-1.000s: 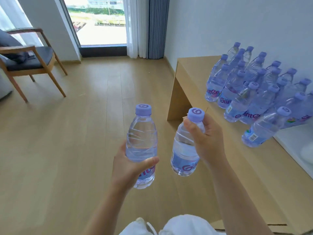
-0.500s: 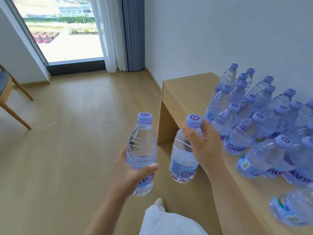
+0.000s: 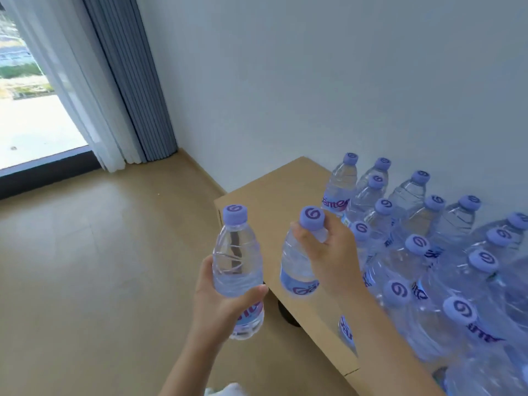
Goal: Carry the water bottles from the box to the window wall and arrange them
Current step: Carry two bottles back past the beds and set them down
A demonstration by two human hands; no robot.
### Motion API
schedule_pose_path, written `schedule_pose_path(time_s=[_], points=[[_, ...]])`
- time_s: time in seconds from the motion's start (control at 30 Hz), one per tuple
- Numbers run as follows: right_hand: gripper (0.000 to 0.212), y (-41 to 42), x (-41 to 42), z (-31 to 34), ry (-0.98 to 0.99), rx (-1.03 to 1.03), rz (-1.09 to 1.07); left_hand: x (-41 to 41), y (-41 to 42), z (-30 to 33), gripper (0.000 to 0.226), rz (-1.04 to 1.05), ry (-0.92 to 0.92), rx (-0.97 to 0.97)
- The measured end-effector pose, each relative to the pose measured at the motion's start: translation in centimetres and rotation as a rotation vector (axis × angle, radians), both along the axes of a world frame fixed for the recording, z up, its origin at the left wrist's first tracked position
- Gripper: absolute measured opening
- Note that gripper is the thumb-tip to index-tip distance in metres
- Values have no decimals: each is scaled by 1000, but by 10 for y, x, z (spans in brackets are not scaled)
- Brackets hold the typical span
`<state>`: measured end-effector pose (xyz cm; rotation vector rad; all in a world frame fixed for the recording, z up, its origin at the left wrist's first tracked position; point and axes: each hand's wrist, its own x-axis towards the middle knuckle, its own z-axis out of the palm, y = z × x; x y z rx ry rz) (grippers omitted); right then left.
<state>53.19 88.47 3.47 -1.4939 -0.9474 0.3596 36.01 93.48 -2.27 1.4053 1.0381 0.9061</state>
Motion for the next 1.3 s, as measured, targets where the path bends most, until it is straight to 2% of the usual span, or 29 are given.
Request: schedule_pose_path(time_s=[0.23,0.4,0.47,0.7,0.97,1.07,1.13,1.17,1.3], points=[[21,50,34,-23,-25,-113,-366,67,104,-10,58,-208,75,-25],[23,67,45,-28,-100,-210,-548,131,165,-18,65,-408,155,-4],[20,72,46,-30,-71,-253,-609,158,181,-22,68,-493,181,-12],[16,80,40,-31,57,-438,-705,227,195,-46,71,-750,233,34],[16,85,31,-30,108,-453,-800,242,188,-54,65,-1018,261,27],[33,86,26,-30,44,-438,-836,237,185,-46,60,-1061,189,39],[43,87,21,-26,-4,-407,-861,229,181,-39,37,-1039,144,30],[43,86,19,-24,-27,-386,-872,226,180,-34,37,-1007,128,22],[35,76,9,-13,-100,-332,-891,215,182,-12,65,-952,135,69]])
